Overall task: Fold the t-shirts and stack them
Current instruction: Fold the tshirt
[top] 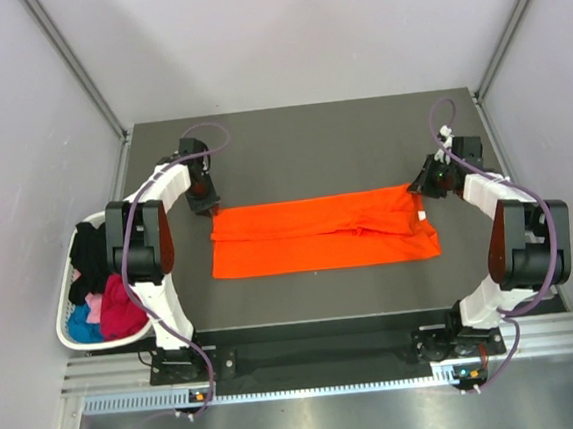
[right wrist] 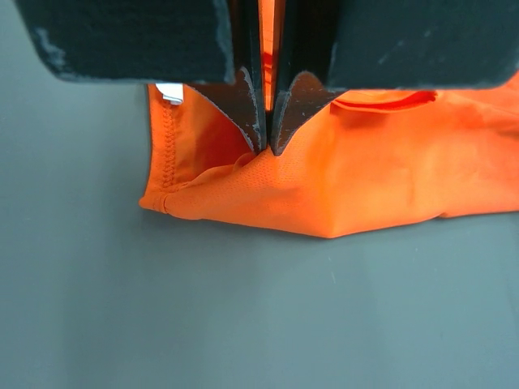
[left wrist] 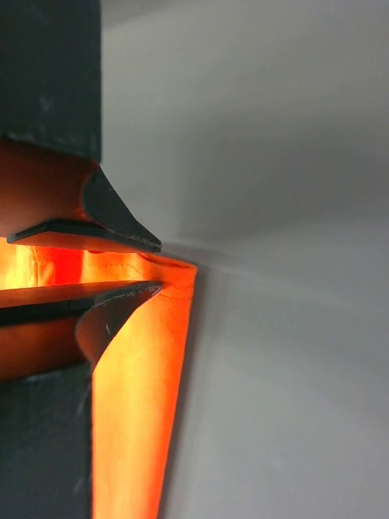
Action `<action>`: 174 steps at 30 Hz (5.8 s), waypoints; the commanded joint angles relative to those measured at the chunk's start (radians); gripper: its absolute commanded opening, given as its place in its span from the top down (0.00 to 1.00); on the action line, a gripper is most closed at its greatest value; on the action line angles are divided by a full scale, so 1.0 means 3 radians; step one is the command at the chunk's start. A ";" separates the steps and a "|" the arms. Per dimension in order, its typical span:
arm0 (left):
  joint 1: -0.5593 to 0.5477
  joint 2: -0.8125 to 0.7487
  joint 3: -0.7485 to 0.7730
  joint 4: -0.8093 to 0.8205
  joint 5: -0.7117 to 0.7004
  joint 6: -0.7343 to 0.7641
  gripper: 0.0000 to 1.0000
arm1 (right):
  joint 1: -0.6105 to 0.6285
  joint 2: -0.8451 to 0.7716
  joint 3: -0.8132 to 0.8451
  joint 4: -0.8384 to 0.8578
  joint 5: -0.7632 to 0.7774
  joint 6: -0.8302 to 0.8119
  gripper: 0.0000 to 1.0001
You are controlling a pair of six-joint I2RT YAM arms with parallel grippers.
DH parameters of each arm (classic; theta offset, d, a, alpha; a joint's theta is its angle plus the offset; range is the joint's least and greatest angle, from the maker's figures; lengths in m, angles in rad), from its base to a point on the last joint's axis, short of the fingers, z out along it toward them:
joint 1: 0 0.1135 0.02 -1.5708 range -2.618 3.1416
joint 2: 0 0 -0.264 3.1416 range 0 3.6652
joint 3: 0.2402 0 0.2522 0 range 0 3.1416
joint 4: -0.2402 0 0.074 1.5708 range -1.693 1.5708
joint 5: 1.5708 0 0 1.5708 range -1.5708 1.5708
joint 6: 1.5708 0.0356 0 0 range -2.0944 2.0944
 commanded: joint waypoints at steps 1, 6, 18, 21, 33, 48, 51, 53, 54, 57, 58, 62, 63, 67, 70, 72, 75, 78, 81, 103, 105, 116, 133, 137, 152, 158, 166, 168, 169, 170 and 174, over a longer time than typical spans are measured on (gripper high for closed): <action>0.0030 -0.0141 -0.0107 0.0103 0.0085 0.0088 0.74 | -0.0036 0.0011 0.0108 0.0150 -0.0042 -0.0046 1.00; 0.0030 -0.0065 -0.0127 0.0083 0.0096 0.0099 0.75 | -0.0041 -0.0009 0.0123 0.0139 -0.0058 -0.0052 1.00; 0.0045 0.0022 0.0123 0.0083 0.0254 -0.0019 1.00 | -0.0072 0.0082 0.0159 0.0328 -0.0144 0.0004 1.00; 0.0076 0.0089 0.0235 0.0052 0.0249 -0.0116 1.00 | -0.0087 0.0128 0.0184 0.0405 -0.0165 0.0025 1.00; 0.0127 0.0130 0.0236 0.0052 0.0223 -0.0182 1.00 | -0.0128 0.0298 0.0338 0.0319 -0.0288 0.0066 0.93; 0.0127 0.0114 0.0149 0.0113 0.0259 -0.0187 1.00 | -0.0138 0.0154 0.0067 0.0139 -0.0431 -0.0118 0.65; 0.0127 0.0125 0.0144 0.0154 0.0259 -0.0193 1.00 | -0.0138 0.0190 0.0067 0.0160 -0.0467 -0.0128 0.65; 0.0127 0.0119 0.0128 0.0175 0.0259 -0.0193 1.00 | -0.0138 0.0231 0.0052 0.0185 -0.0497 -0.0133 0.65; 0.0127 0.0119 0.0128 0.0190 0.0249 -0.0198 1.00 | -0.0133 0.0241 0.0047 0.0196 -0.0502 -0.0123 0.65; 0.0127 0.0124 0.0113 0.0221 0.0224 -0.0218 1.00 | -0.0143 0.0267 0.0036 0.0201 -0.0467 -0.0144 0.78; 0.0127 0.0125 0.0113 0.0231 0.0218 -0.0218 1.00 | -0.0159 0.0257 0.0031 0.0196 -0.0426 -0.0133 0.93; 0.0127 0.0135 0.0098 0.0287 0.0188 -0.0244 1.00 | -0.0225 0.0083 -0.0020 0.0165 -0.0186 -0.0098 1.00; 0.0127 0.0150 0.0098 0.0287 0.0188 -0.0259 1.00 | -0.0240 0.0057 -0.0025 0.0170 -0.0155 -0.0103 1.00; 0.0127 0.0186 0.0118 0.0236 0.0014 -0.0305 1.00 | -0.0287 0.0047 0.0000 0.0134 -0.0104 -0.0103 1.00; 0.0127 0.0166 0.0077 0.0241 -0.0047 -0.0320 1.00 | -0.0287 0.0072 0.0026 0.0150 -0.0109 -0.0103 1.00; 0.0127 0.0145 0.0067 0.0241 -0.0073 -0.0315 1.00 | -0.0292 0.0067 0.0031 0.0160 -0.0099 -0.0082 1.00; 0.0127 0.0145 0.0077 0.0206 -0.0099 -0.0290 1.00 | -0.0292 0.0042 0.0041 0.0170 -0.0078 -0.0067 1.00; 0.0127 0.0155 0.0082 0.0190 -0.0088 -0.0280 1.00 | -0.0292 0.0042 0.0057 0.0145 -0.0093 -0.0046 1.00; 0.0127 0.0150 0.0087 0.0160 -0.0058 -0.0274 1.00 | -0.0287 0.0021 0.0031 0.0114 -0.0114 -0.0026 0.89; -0.1376 -0.0443 0.0006 0.0884 0.1148 -0.0340 0.66 | 0.0076 -0.0557 0.0006 -0.0756 0.0009 -0.0087 0.61; -0.1489 -0.0423 -0.0030 0.1190 0.1231 -0.0448 0.64 | 0.0107 -0.0521 -0.0020 -0.0725 0.0024 -0.0103 0.60; -0.1969 0.0170 0.0210 0.1688 0.1348 -0.0438 0.55 | 0.0291 -0.0367 -0.0255 -0.0454 0.0208 -0.0067 0.59; -0.2164 0.0539 0.0435 0.1903 0.1231 -0.0387 0.53 | 0.0378 -0.0521 -0.0424 -0.0214 0.0408 -0.0138 0.59; -0.2169 0.0600 0.0517 0.1903 0.1221 -0.0377 0.53 | 0.0378 -0.0429 -0.0383 -0.0167 0.0387 -0.0159 0.58; -0.2184 0.0748 0.0670 0.1883 0.1369 -0.0331 0.68 | 0.0378 -0.0199 -0.0214 -0.0024 0.0382 -0.0236 0.56; -0.2189 0.0718 0.0640 0.1837 0.1359 -0.0320 0.67 | 0.0378 -0.0336 -0.0260 0.0016 0.0311 -0.0282 0.74; -0.2189 0.0570 0.0492 0.1903 0.1456 -0.0351 0.67 | 0.0378 -0.0877 -0.0628 0.0001 0.0203 -0.0241 0.91; -0.2189 0.0519 0.0410 0.1939 0.1456 -0.0361 0.67 | 0.0378 -0.1001 -0.0740 -0.0009 0.0218 -0.0220 0.89; -0.2189 0.0453 0.0384 0.1954 0.1461 -0.0366 0.67 | 0.0378 -0.1108 -0.0771 -0.0019 0.0193 -0.0200 0.88; -0.2189 0.0427 0.0349 0.1964 0.1461 -0.0366 0.67 | 0.0378 -0.1149 -0.0792 -0.0029 0.0178 -0.0190 0.87; -0.2189 0.0288 0.0165 0.2010 0.1497 -0.0367 0.66 | 0.0491 -0.1272 -0.0899 -0.0116 0.0081 -0.0139 0.82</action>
